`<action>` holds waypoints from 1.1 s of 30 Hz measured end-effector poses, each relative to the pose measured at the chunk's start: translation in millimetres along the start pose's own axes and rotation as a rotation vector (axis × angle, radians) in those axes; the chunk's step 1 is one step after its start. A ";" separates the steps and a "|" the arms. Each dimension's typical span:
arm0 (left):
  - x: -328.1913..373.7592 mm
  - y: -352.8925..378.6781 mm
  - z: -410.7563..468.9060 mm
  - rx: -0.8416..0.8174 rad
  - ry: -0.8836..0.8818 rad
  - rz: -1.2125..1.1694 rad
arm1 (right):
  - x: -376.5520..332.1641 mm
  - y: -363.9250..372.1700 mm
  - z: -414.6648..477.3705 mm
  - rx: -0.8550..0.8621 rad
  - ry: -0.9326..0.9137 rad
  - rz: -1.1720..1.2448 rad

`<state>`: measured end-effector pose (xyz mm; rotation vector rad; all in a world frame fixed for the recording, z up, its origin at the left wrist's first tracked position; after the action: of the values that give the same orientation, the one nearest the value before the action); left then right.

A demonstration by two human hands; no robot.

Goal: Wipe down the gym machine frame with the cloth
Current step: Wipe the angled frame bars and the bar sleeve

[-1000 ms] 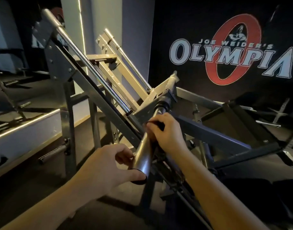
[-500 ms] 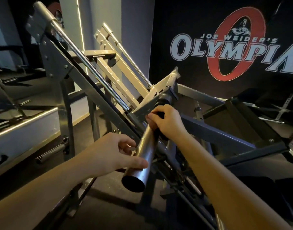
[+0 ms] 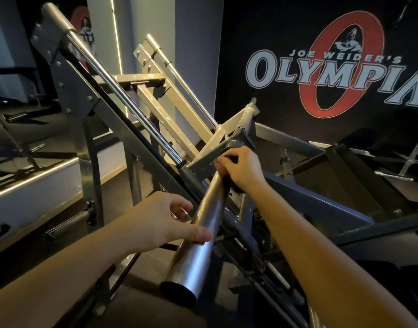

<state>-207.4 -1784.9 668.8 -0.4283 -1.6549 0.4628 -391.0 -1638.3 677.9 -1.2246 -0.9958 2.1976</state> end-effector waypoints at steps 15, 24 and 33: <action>-4.9 -2.5 13.4 -0.088 -0.004 -0.072 | 26.0 4.6 30.7 0.041 0.058 0.105; -8.7 -3.3 12.5 -0.122 -0.013 -0.079 | 11.0 6.1 -8.2 -0.110 -0.132 0.085; -8.4 -2.8 10.2 -0.090 -0.010 -0.083 | 20.8 11.3 -12.6 -0.080 -0.037 0.214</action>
<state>-216.6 -1792.3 662.0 -0.4230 -1.7008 0.3304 -391.3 -1627.2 653.6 -1.3879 -1.0172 2.3704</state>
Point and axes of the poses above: each hand's wrist, its own z-axis towards the middle knuckle, its own y-axis out of the palm, x = y × z, the point moved 3 cm from there along z, towards the middle knuckle, and after that the axes turned 12 degrees about -z, right-handed, at the moved point
